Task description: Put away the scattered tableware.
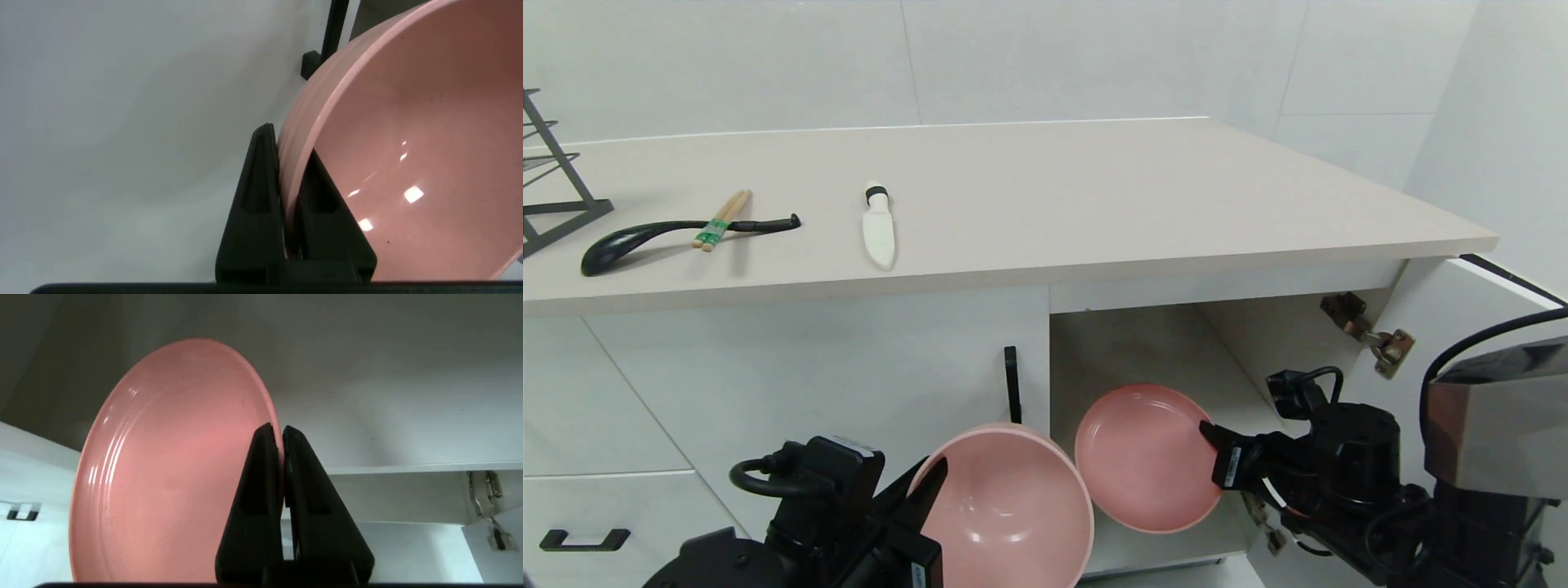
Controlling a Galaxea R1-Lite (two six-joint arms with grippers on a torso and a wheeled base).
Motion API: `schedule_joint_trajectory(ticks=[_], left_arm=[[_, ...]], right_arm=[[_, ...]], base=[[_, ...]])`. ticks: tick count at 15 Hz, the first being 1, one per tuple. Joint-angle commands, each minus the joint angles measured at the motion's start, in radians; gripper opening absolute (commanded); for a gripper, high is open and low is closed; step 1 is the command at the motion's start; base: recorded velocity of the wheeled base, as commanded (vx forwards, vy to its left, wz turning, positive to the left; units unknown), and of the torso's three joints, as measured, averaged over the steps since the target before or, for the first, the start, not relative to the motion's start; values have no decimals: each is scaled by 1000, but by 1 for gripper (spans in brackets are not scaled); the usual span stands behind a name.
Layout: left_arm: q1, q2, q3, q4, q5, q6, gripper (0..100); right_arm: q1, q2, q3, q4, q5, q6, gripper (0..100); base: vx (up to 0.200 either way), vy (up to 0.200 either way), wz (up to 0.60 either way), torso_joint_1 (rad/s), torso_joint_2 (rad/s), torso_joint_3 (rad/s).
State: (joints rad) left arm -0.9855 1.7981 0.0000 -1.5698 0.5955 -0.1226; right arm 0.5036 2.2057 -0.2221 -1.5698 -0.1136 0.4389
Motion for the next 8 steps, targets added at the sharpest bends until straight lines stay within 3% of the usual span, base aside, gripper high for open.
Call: schedule_joint_trajectory(ticks=[1, 8], left_arm=[[1, 4, 0, -1, 0, 0, 0], [2, -25, 0, -1, -2, 1, 0]], right_arm=[[0, 68, -31, -1, 0, 0, 0], [-8, 149, -146, -1, 0, -5, 0]], base=[[0, 0, 0, 0, 0, 0], [0, 0, 0, 0, 0, 0]])
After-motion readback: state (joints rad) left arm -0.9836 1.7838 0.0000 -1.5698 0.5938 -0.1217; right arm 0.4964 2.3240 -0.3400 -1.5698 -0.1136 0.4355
